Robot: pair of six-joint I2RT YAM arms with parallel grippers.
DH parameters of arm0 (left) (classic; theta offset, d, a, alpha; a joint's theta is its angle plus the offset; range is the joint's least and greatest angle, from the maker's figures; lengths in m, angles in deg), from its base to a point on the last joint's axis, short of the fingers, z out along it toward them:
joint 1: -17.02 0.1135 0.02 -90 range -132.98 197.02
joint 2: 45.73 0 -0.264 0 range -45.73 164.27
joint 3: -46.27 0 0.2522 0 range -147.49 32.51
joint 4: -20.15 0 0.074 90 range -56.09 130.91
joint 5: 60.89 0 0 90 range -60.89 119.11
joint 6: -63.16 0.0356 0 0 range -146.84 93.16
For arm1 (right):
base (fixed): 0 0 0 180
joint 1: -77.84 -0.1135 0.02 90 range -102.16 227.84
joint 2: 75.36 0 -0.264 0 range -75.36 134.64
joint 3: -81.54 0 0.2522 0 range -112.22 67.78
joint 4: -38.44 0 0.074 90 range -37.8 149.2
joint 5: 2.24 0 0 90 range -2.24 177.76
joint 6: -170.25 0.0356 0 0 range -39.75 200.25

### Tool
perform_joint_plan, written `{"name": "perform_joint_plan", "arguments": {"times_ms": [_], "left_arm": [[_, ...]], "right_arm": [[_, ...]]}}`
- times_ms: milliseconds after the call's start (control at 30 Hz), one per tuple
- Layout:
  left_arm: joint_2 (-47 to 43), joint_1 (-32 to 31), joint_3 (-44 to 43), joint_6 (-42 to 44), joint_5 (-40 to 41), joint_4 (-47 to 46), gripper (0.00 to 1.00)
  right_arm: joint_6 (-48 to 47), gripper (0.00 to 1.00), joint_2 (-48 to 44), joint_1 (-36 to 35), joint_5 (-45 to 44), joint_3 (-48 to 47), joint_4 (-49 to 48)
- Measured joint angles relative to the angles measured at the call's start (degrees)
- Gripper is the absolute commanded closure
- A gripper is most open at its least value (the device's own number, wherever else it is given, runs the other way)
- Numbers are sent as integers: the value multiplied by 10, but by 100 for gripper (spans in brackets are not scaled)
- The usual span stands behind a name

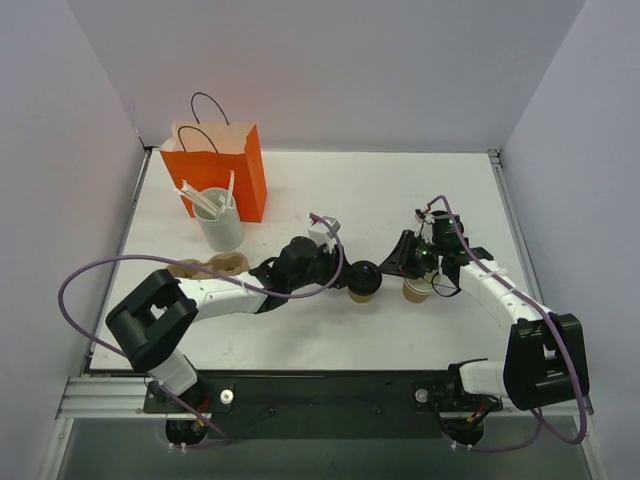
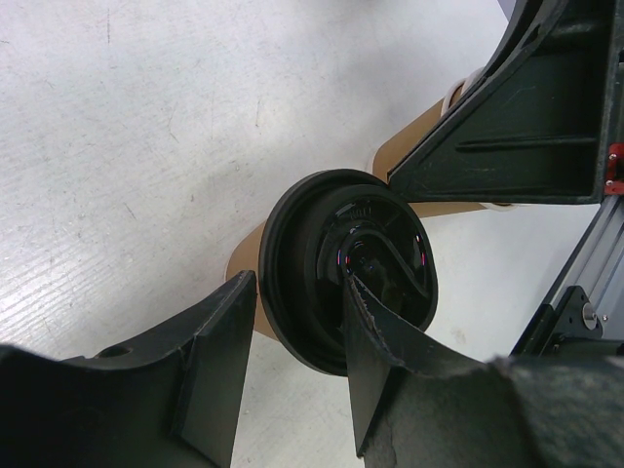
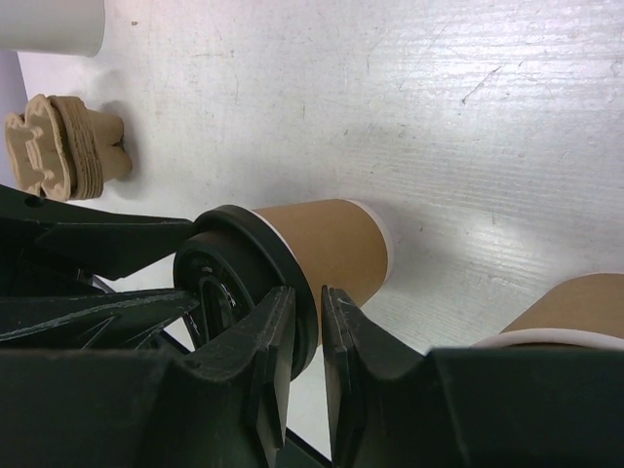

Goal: Pack the takeout coffee

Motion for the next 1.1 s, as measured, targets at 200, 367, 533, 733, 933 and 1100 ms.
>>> {"name": "perform_joint_plan", "arguments": {"times_ms": [200, 367, 533, 733, 933, 1100], "left_arm": [[4, 0, 3, -5, -3, -10, 51], [8, -1, 10, -19, -4, -29, 51], [9, -2, 20, -33, 2, -46, 51], [11, -4, 33, -55, 17, -65, 52], [8, -7, 43, -76, 30, -76, 52], [-12, -8, 50, -85, 40, -59, 52]], "right_arm": [[1, 84, 0, 3, 2, 15, -29], [3, 85, -4, 4, 0, 26, -47], [7, 85, -12, 4, -4, 42, -67], [12, 86, -15, 3, -8, 58, -88], [14, 86, -19, 0, -11, 59, -90], [11, 84, -20, -9, -13, 41, -54]]}}
